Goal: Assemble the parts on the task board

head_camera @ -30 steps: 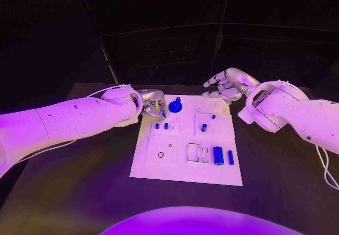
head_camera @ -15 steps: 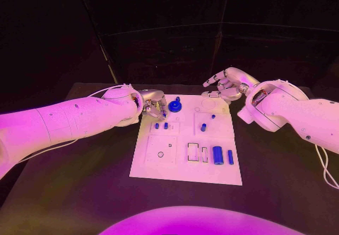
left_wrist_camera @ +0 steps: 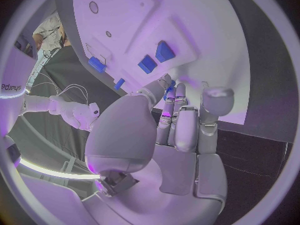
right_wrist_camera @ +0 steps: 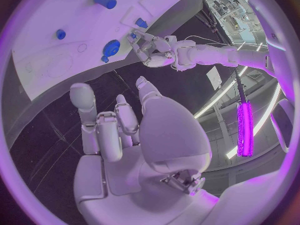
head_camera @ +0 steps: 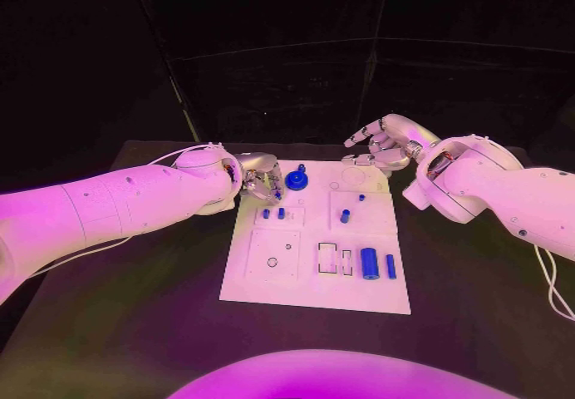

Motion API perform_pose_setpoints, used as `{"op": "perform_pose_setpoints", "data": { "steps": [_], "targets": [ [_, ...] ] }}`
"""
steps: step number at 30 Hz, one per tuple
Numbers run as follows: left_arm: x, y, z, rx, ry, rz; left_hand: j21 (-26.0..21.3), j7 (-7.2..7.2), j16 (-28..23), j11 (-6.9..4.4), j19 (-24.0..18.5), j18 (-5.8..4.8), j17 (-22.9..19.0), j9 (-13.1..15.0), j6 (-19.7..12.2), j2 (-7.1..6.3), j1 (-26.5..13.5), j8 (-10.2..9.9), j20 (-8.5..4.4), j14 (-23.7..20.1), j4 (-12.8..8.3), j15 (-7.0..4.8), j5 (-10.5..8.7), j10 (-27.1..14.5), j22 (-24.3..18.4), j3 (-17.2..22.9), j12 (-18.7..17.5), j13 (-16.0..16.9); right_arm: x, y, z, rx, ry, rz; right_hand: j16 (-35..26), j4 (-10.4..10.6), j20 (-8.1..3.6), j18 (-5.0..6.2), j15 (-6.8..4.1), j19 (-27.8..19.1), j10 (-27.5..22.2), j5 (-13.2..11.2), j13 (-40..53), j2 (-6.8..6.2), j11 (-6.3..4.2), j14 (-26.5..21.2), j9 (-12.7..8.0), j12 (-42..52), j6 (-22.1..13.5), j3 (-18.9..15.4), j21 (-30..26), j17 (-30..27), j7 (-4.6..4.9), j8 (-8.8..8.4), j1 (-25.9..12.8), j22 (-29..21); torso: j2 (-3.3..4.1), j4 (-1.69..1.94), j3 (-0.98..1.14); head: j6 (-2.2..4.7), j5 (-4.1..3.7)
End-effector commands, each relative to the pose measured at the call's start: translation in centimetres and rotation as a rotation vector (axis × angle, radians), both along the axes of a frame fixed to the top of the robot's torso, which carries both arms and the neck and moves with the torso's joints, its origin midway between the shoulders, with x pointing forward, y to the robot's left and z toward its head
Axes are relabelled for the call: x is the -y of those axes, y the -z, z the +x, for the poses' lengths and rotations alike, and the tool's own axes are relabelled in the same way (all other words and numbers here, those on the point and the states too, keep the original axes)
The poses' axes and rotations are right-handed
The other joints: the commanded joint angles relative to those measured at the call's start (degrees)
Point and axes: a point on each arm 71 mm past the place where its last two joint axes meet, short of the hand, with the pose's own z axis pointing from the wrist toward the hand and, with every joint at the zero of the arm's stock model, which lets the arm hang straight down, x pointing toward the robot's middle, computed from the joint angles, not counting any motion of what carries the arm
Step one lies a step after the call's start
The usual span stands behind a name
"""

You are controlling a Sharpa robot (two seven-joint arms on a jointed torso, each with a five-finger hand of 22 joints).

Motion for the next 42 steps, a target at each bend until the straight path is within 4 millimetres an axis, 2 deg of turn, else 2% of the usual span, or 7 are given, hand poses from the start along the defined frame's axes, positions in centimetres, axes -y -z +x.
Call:
{"op": "perform_pose_setpoints", "data": {
  "steps": [1,10,20,25,32,39,42],
  "targets": [
    [-0.1,0.1,0.0,-0.014,-0.005,0.007,0.2,0.15,0.1,0.27,-0.2,-0.73,-0.2,-0.5,-2.2,-0.53,-0.4,-1.4,0.44,1.1,-0.1,0.06,-0.34,0.1,0.1,0.5,-0.6,0.1,0.0,-0.1,0.0,0.004,-0.008,0.002,-0.3,0.1,0.03,0.51,-0.34,-0.2,-0.3,0.3,-0.1,0.2,0.04,4.1,-0.1,-0.1,-0.3,-0.4,-0.2,7.1,-0.06,0.39,0.3,-0.1,0.0,0.03,-0.01,0.05,0.02],
    [-0.4,-0.1,0.1,0.002,-0.025,-0.022,-1.0,-0.34,-0.4,0.86,-0.9,-0.47,-1.7,-0.6,-7.8,-2.72,-1.9,-2.7,0.77,0.8,0.3,0.47,-0.42,-2.1,-1.1,-1.1,-2.2,0.1,0.4,0.0,0.3,0.004,0.006,-0.001,-1.0,0.3,-0.08,0.83,-0.5,-1.1,-4.0,0.3,-4.8,0.33,-0.17,3.8,0.1,-3.9,0.3,-1.0,-1.3,5.8,-0.3,1.15,0.6,-2.1,0.02,0.03,-0.04,0.08,-0.1],
    [-1.0,-0.3,0.1,0.014,-0.042,-0.034,-1.7,-0.25,-0.7,1.0,-1.2,-0.32,-2.3,-0.5,-8.4,-2.95,-2.0,-2.6,0.9,0.6,0.5,0.59,-0.43,-2.9,-1.8,-2.0,-2.4,0.1,1.0,0.5,0.7,-0.036,0.015,-0.034,-4.2,0.9,-0.49,1.87,-0.93,-4.3,-17.8,0.3,-25.9,1.01,-0.6,2.5,0.0,-22.8,0.1,-1.9,-5.7,1.0,-0.63,2.24,2.5,-9.2,-0.01,0.04,0.0,0.19,-0.18],
    [-2.1,-0.4,0.1,0.014,-0.074,-0.072,-2.0,0.16,-0.7,1.02,-1.3,-0.25,-2.3,-0.4,-8.3,-2.72,-2.0,-2.4,0.95,0.6,0.7,0.62,-0.41,-3.0,-2.1,-2.4,-2.3,0.2,1.2,0.8,0.7,-0.034,0.01,-0.123,-6.9,0.4,-1.13,2.49,-1.65,-6.1,-19.8,3.2,-31.7,1.57,-1.23,1.5,0.5,-29.7,4.5,-0.2,-8.6,-2.8,-1.53,4.79,5.3,-13.4,-0.08,0.03,0.0,0.46,-0.3],
    [-5.1,-1.4,0.0,-0.019,-0.186,-0.353,-4.0,1.2,-1.1,1.27,-2.0,0.15,-3.4,0.0,-4.8,-1.4,-1.3,-0.7,1.06,0.4,0.9,0.77,-0.29,-2.4,-4.2,-2.5,-1.5,0.4,2.3,0.9,0.7,0.063,0.004,-0.29,-9.8,-0.8,-1.44,2.66,-1.76,-5.9,-17.5,-1.2,-45.6,-0.31,-1.39,1.5,-0.2,-45.1,8.1,5.4,-10.0,-6.2,-1.63,3.88,8.9,-15.2,-0.1,-0.02,0.02,1.35,-2.27],
    [-7.0,-2.6,-0.6,-0.098,-0.266,-0.806,-15.5,1.85,-7.1,1.85,-7.5,2.26,-14.7,-0.1,-2.1,-0.38,-0.7,0.4,1.68,-4.1,0.9,1.38,-0.29,-2.2,-16.3,-1.5,-0.9,0.3,2.7,1.9,0.3,0.143,-0.024,-0.443,-10.3,-0.9,-1.28,2.53,-1.6,-5.5,-15.3,-2.1,-52.3,-2.18,-1.16,1.6,-0.2,-52.8,10.0,7.9,-10.1,-6.6,-1.77,2.64,8.9,-15.1,-0.03,-0.01,-0.04,2.02,-4.22],
    [-7.1,-3.0,-0.8,-0.129,-0.279,-0.946,-17.1,1.93,-8.9,1.89,-8.8,2.45,-17.9,-0.2,-1.6,-0.05,-0.5,0.6,1.83,-5.8,0.9,1.45,-0.29,-2.0,-17.6,-1.2,-0.6,0.3,2.6,2.5,0.1,0.157,-0.035,-0.483,-10.3,-0.8,-1.16,2.53,-1.41,-5.5,-15.3,-2.2,-53.7,-2.66,-0.9,1.7,-0.3,-54.5,9.9,8.4,-10.2,-6.6,-1.61,2.13,8.7,-15.2,0.01,0.06,-0.03,2.11,-4.38]
  ]
}}
